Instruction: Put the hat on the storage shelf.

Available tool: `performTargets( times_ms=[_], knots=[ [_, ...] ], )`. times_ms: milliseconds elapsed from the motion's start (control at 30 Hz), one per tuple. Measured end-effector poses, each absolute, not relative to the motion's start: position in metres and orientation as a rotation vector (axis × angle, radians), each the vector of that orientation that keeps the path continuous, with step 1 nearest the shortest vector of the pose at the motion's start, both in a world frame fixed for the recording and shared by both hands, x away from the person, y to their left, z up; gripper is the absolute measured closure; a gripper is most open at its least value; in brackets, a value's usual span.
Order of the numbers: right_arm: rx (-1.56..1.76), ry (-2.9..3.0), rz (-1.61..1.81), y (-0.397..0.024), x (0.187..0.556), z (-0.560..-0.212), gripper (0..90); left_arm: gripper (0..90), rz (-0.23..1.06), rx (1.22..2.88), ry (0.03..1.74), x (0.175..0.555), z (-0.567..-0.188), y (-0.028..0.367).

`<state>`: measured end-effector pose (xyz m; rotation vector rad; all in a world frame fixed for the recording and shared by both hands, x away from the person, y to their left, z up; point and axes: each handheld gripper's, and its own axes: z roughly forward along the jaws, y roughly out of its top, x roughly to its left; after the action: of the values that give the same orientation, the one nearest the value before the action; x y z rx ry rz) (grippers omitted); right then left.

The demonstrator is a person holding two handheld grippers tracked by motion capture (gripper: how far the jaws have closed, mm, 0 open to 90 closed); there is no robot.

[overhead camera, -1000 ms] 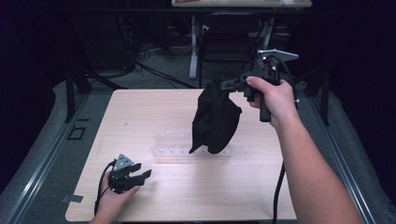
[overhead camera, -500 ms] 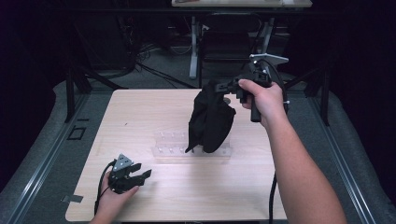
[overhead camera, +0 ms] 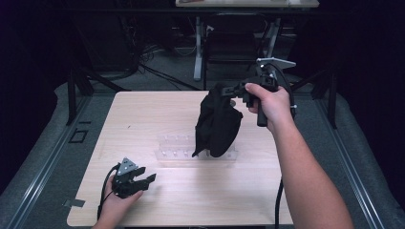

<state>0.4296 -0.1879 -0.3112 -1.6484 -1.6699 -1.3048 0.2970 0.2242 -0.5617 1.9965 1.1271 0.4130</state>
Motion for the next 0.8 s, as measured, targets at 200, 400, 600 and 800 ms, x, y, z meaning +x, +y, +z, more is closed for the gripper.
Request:
performTargets(
  times_ms=[200, 400, 600, 800],
  knots=[
    [-1.62, -1.649, -1.319, -0.182, 0.431, -0.315, 87.3, 45.9, 0.421, 1.985, 1.1, 0.294, -0.556, 0.223],
    [-1.595, -1.636, -1.33, -0.175, 0.43, -0.32, 86.8, 45.9, 0.448, 1.96, 1.05, 0.292, -0.547, 0.214],
    [-1.565, -1.639, -1.336, -0.163, 0.43, -0.321, 85.7, 48.7, 0.455, 1.962, 0.959, 0.292, -0.522, 0.193],
    [-1.558, -1.619, -1.353, -0.158, 0.431, -0.324, 85.7, 52.6, 0.48, 1.966, 0.859, 0.297, -0.502, 0.17]
  ],
)
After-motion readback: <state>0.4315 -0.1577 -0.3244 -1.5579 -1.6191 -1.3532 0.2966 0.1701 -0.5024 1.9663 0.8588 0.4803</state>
